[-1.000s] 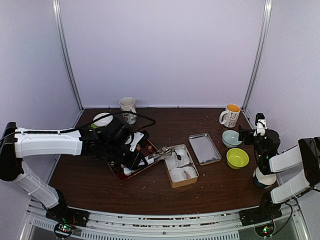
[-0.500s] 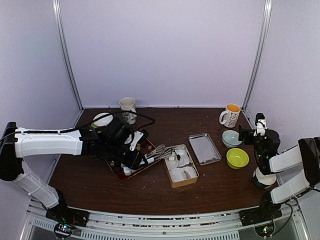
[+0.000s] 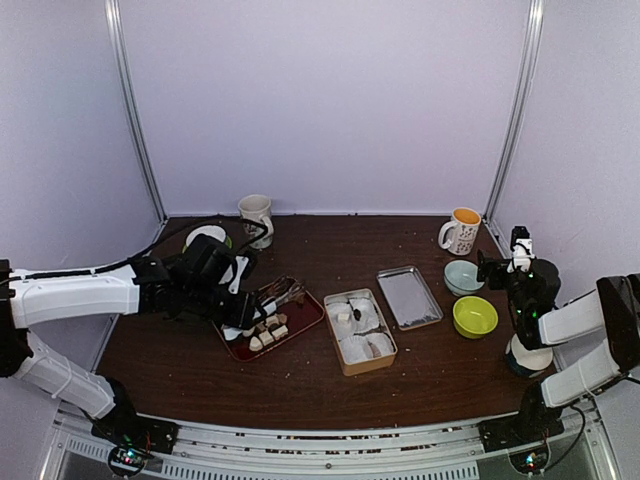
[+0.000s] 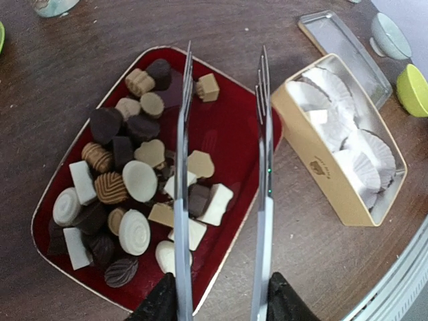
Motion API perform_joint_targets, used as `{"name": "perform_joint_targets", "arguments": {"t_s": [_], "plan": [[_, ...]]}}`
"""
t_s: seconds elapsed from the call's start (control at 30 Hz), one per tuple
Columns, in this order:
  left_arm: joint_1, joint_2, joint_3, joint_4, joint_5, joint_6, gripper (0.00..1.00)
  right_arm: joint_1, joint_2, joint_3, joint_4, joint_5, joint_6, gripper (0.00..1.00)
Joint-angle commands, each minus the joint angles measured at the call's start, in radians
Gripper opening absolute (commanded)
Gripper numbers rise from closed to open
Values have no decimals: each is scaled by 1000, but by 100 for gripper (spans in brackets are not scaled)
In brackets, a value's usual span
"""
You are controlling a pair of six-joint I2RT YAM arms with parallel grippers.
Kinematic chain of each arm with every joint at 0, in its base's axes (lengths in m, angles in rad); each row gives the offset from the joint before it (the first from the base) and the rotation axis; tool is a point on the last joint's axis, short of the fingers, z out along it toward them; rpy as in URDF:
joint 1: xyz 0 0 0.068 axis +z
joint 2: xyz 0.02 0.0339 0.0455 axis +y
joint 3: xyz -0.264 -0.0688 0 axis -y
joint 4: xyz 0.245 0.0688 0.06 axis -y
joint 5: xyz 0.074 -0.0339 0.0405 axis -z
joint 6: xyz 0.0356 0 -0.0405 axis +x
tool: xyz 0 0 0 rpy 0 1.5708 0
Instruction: Pack the chocolate
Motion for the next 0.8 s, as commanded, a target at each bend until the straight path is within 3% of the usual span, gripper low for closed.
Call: {"name": "perform_joint_targets", "arguments": {"t_s": [0.0, 0.5, 0.77], "plan": [[21, 13, -9, 72, 16, -38, 46, -1, 4, -6, 27, 12, 4, 100], [28, 188, 65, 71, -7, -30, 46, -1, 3, -6, 27, 11, 4, 100], [29, 238, 111, 54, -40, -30, 42, 0, 4, -5, 27, 12, 4, 100]]}}
